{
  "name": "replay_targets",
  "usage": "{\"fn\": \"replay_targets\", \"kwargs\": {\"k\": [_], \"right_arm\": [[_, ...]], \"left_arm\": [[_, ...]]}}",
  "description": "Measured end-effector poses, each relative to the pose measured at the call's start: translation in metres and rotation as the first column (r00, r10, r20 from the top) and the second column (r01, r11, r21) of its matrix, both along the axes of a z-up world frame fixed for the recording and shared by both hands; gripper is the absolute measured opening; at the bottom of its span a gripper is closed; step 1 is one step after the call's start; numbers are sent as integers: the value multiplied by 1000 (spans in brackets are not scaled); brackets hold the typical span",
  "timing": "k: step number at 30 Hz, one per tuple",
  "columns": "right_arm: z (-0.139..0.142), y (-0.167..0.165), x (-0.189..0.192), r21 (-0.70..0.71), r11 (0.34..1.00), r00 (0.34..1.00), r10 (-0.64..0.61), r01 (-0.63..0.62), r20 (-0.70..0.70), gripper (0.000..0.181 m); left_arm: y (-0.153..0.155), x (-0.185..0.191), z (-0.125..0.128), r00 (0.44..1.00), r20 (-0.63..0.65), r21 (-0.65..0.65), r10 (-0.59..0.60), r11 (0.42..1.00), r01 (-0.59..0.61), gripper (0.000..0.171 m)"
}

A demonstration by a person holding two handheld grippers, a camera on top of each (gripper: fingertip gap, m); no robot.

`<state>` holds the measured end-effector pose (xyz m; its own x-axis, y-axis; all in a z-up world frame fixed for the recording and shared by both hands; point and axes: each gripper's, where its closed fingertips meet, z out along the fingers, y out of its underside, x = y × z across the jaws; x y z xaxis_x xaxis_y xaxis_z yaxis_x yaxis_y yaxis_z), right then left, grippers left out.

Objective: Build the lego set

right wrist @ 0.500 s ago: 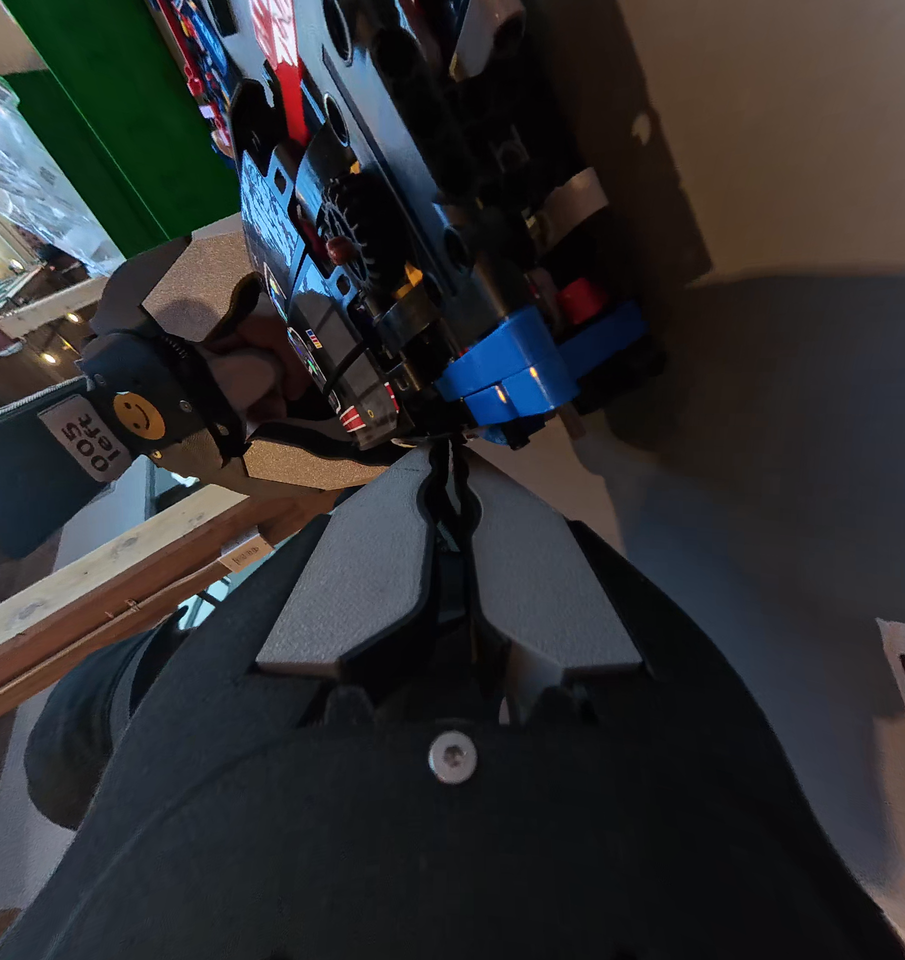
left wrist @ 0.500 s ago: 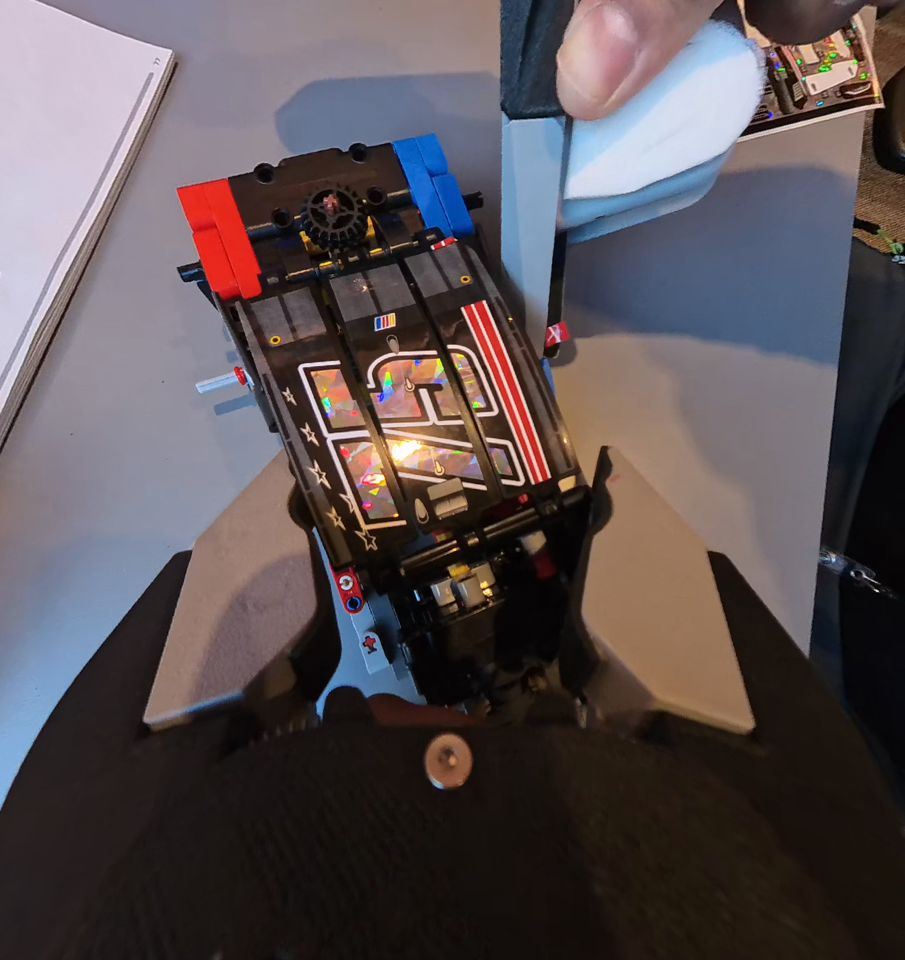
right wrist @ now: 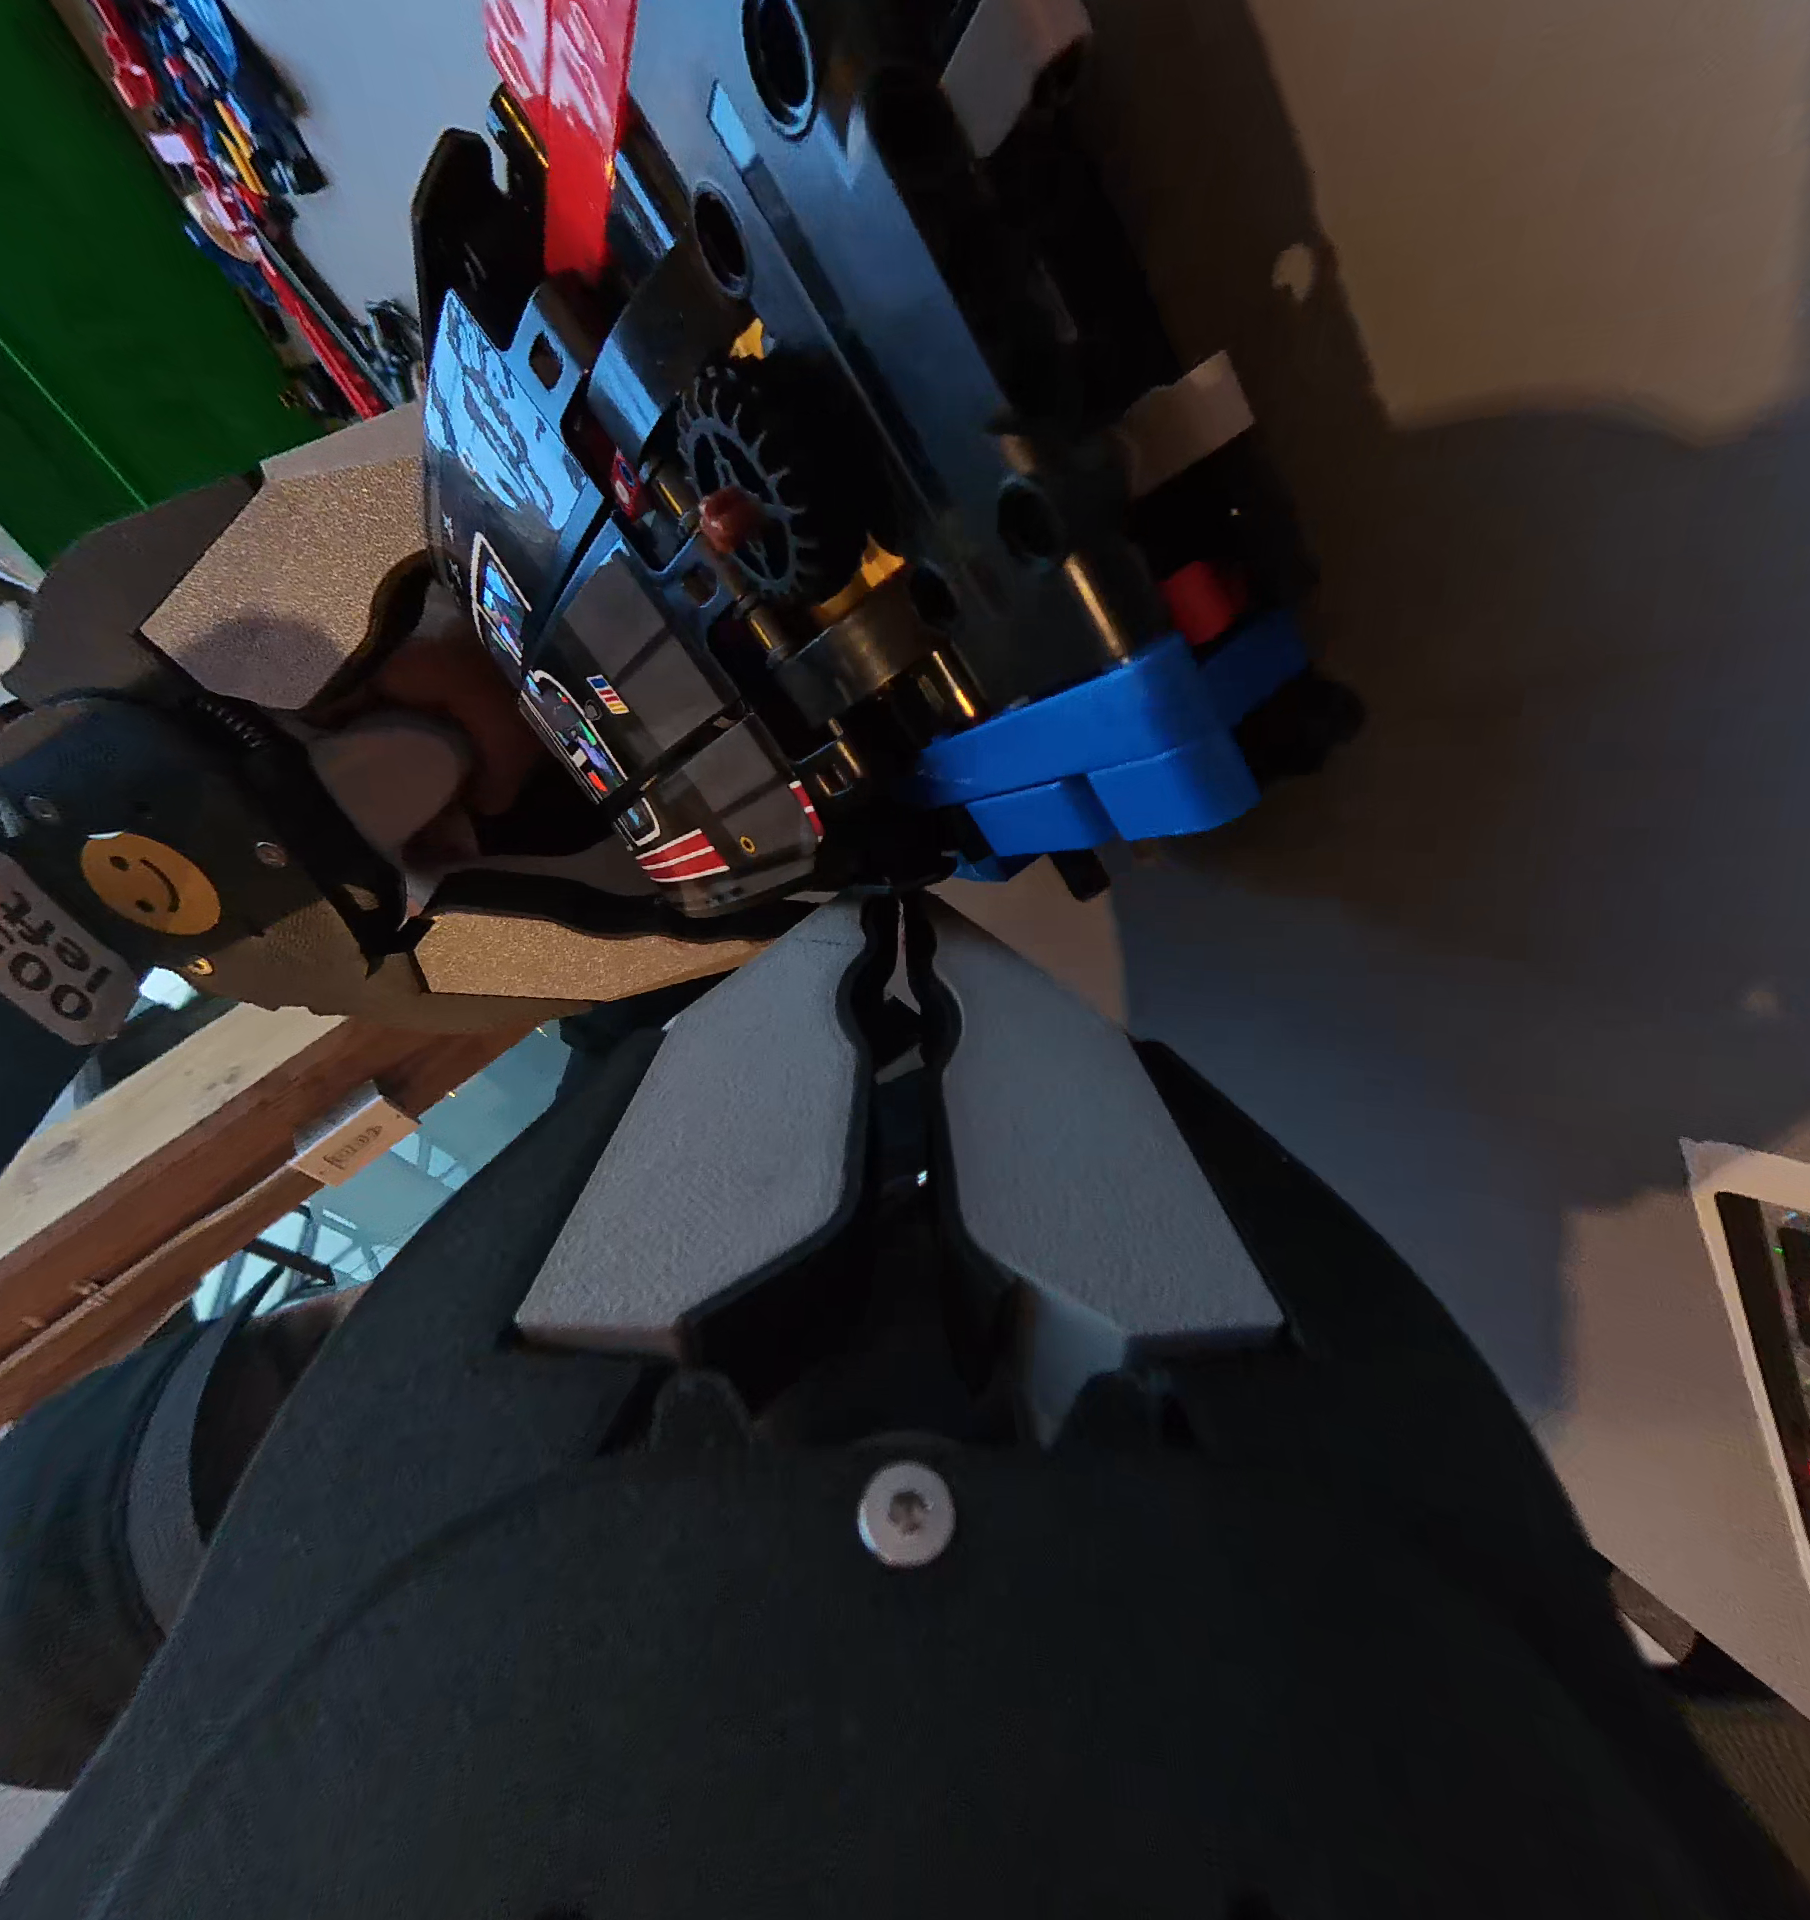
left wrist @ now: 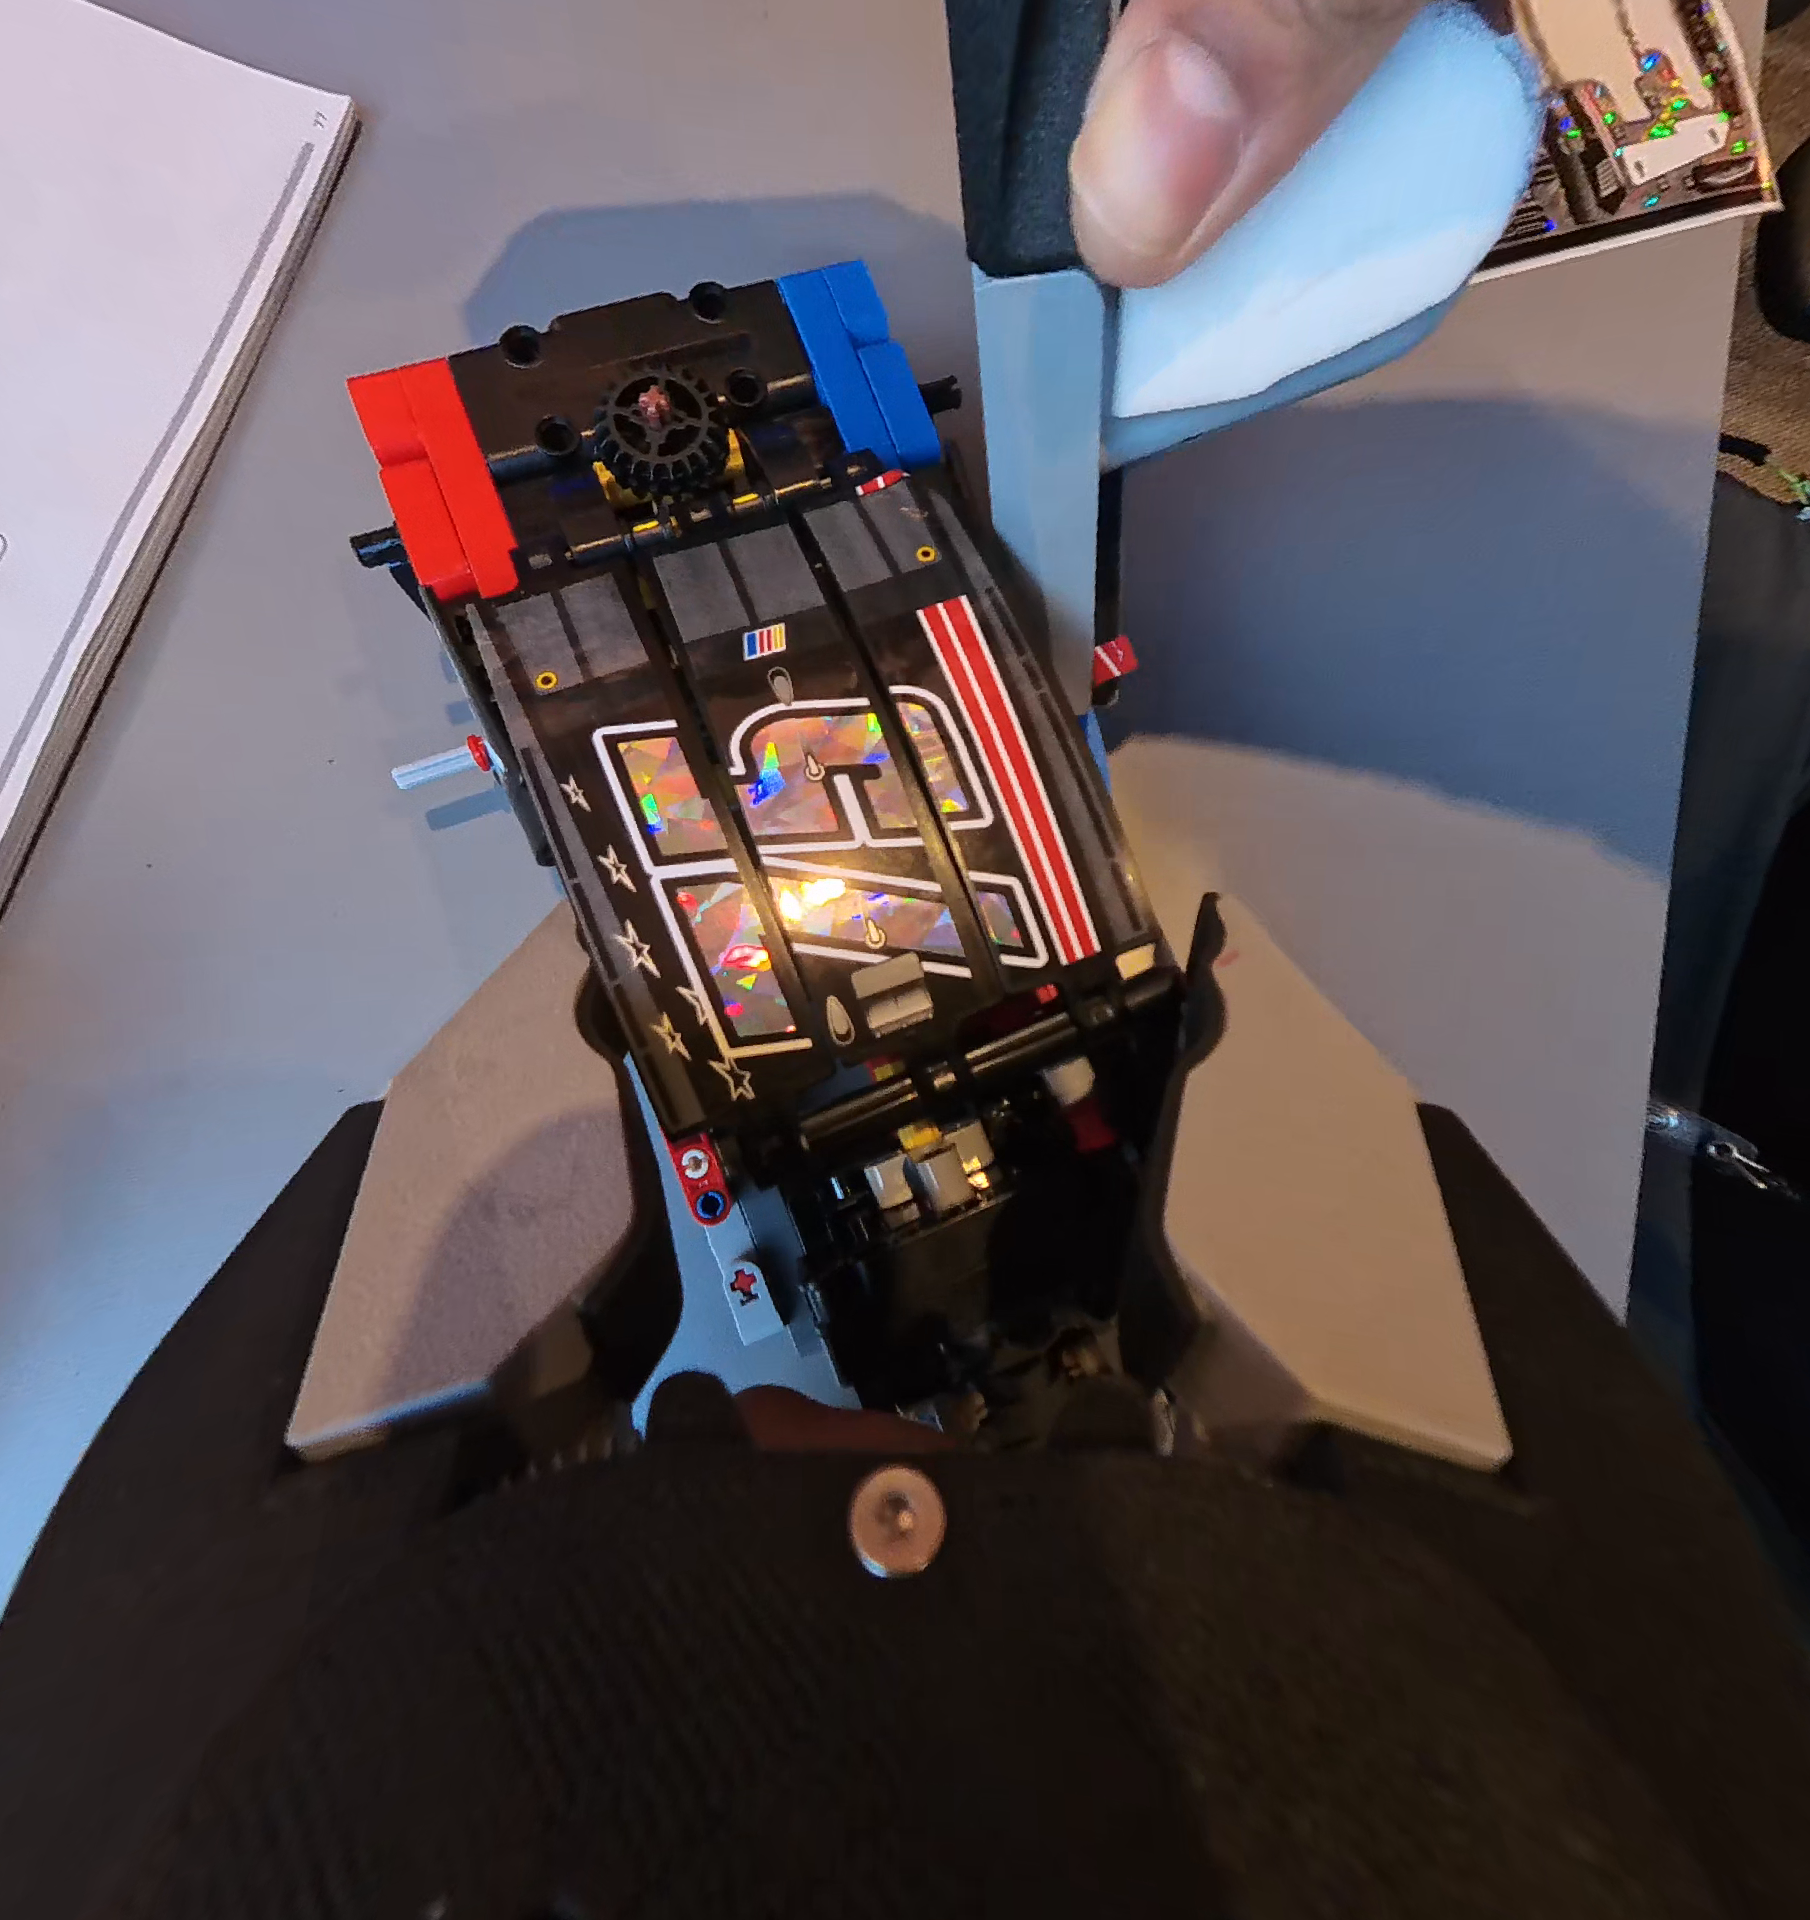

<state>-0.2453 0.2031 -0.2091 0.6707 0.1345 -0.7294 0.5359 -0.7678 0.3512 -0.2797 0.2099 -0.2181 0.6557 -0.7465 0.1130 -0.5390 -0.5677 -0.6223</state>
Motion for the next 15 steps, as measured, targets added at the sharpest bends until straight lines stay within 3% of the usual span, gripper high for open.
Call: {"fn": "replay_targets", "kwargs": {"k": [4, 8, 13, 15], "right_arm": [[1, 2, -4, 20, 998, 996, -53, 55, -65, 0], [3, 3, -9, 87, 994, 971, -45, 67, -236, 0], [21, 1, -14, 17, 983, 842, -148, 183, -518, 21], [28, -3, -9, -16, 983, 787, -157, 184, -597, 4]], "left_arm": [[0, -2, -1, 1000, -12, -2, 8, 1000, -8, 107], [0, -7, -2, 1000, -9, -10, 20, 1000, -20, 108], [3, -9, -2, 999, 11, -12, 36, 999, -36, 108], [2, -7, -2, 999, 16, -14, 29, 999, -29, 107]]}}
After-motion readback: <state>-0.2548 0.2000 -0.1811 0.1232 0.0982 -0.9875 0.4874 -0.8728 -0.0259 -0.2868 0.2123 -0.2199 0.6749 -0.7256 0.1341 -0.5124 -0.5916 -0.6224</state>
